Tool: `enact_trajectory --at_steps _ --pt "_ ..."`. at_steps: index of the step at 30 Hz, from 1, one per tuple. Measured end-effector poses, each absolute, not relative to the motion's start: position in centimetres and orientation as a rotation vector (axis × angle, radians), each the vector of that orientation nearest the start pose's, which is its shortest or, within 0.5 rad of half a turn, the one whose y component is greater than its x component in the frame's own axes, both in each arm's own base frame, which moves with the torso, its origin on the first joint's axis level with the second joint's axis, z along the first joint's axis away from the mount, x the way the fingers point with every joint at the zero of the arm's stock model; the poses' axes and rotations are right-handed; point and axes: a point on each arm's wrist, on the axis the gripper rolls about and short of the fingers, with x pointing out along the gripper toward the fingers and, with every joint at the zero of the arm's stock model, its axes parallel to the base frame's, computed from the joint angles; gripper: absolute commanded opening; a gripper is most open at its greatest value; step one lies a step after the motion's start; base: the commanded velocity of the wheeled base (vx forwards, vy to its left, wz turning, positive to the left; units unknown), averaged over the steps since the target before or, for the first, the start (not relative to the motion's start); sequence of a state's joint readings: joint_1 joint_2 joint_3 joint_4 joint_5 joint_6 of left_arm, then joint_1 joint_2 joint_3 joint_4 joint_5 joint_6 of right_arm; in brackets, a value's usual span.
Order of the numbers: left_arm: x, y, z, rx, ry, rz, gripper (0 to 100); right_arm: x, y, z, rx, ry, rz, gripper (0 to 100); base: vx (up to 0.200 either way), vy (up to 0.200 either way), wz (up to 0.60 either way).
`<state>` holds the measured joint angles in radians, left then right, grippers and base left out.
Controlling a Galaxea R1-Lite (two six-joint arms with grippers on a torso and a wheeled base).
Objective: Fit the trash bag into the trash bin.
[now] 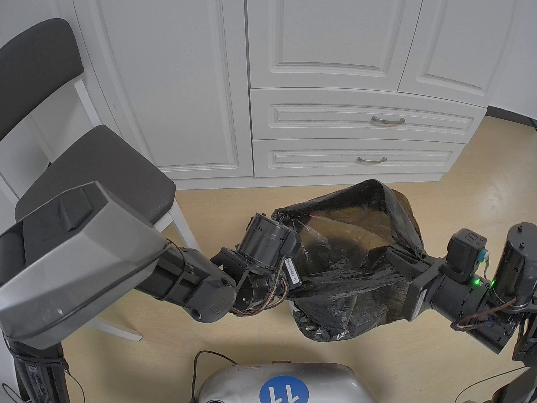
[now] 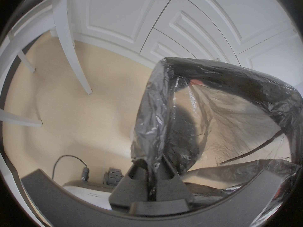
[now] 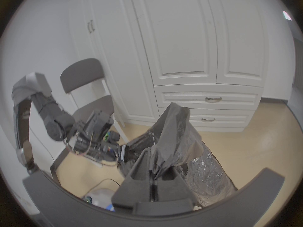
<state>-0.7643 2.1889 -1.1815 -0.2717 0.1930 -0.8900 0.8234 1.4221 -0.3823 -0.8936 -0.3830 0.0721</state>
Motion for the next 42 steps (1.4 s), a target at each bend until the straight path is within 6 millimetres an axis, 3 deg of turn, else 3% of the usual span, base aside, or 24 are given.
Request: enact_trajectory --at_steps 7,16,17,32,42 --pt "29.4 -26.6 8.0 -0.4 0.763 -0.178 0 12.0 13.4 15.3 -0.216 0.142 0.515 0 0.0 0.0 0.0" --pt "27.8 -25.2 11.4 -0.407 0.617 -0.254 0 10.4 12.6 15.2 -0.242 0.113 0.567 0 0.0 0.0 0.0" --pt "27.5 -25.2 11.6 -0.408 0.602 -0.267 0 10.3 12.5 15.2 -0.241 0.111 0.567 100 0.0 0.0 0.0" --pt "25.8 -25.1 12.2 -0.402 0.569 -0.314 0 9.7 11.7 16.9 -0.192 0.04 0.562 100 0.0 0.0 0.0" --pt "25.8 -25.0 12.3 -0.396 0.565 -0.318 0 8.5 10.3 17.9 -0.239 0.124 0.579 100 0.0 0.0 0.0"
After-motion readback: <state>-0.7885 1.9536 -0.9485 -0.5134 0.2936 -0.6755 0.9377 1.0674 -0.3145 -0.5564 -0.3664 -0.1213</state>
